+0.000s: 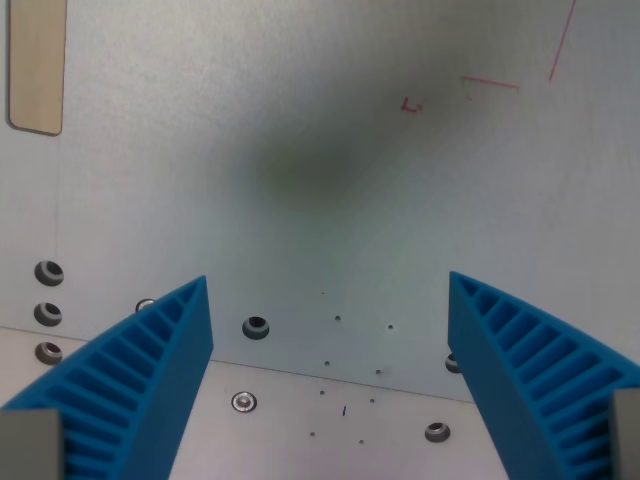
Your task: Rotate around base negative x
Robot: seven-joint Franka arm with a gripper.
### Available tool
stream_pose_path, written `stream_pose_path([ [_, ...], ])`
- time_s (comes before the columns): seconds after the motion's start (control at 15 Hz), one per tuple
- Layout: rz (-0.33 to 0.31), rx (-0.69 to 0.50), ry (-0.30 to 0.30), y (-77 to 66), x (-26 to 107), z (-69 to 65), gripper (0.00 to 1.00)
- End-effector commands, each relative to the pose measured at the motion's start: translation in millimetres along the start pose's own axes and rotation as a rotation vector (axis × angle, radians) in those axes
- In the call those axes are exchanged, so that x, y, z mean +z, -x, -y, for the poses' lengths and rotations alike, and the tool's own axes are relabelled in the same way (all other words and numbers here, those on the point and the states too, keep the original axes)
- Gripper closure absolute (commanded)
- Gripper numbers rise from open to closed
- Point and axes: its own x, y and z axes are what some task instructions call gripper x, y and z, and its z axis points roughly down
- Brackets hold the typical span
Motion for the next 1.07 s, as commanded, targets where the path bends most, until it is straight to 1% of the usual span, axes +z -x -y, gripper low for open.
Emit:
stream_pose_path([
  [0.07, -0.003, 0.0, 0.012, -0.2, -2.2, -0.1, 0.0],
  [1.07, 0.038, 0.003, 0.182, -0.2, -2.2, -0.1, 0.0],
])
